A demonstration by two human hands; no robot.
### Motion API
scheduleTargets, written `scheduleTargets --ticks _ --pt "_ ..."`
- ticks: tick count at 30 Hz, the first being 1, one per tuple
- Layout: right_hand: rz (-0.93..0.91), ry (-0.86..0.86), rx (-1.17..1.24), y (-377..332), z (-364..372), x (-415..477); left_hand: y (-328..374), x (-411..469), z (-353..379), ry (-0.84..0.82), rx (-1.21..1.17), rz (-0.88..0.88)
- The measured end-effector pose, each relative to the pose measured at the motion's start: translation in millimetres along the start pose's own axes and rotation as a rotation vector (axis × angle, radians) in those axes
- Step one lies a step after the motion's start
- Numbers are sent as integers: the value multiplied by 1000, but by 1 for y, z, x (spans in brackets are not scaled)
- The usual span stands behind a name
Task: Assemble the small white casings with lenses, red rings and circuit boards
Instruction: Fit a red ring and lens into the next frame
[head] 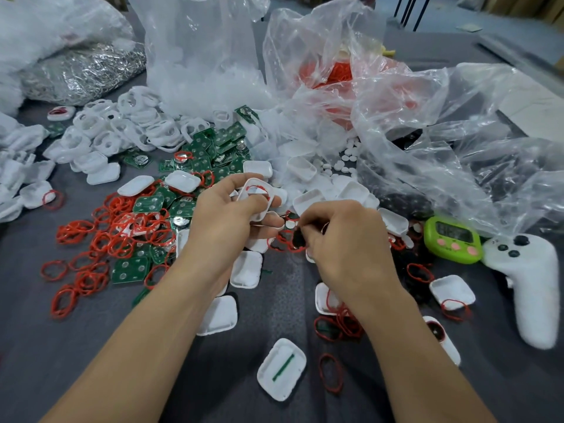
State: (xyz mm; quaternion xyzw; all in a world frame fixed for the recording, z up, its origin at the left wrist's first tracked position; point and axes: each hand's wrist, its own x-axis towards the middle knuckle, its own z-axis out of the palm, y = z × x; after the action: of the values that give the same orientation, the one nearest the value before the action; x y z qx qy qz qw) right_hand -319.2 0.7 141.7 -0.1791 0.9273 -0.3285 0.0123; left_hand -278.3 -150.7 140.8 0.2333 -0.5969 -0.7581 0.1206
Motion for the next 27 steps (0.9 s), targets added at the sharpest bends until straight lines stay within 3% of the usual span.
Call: scheduleTargets --ticks 7,16,23,27 --pt "24 -99 129 7 -5 2 2 -2 0 3 -6 15" --pt "-76 -67 -94 1 3 -3 0 -2 0 0 -34 -22" --pt "-44 -19 322 5 -9 1 2 -5 2 -30 -19 -8" --pt "-3 77 491 5 -9 3 -2 -9 3 -129 162 86"
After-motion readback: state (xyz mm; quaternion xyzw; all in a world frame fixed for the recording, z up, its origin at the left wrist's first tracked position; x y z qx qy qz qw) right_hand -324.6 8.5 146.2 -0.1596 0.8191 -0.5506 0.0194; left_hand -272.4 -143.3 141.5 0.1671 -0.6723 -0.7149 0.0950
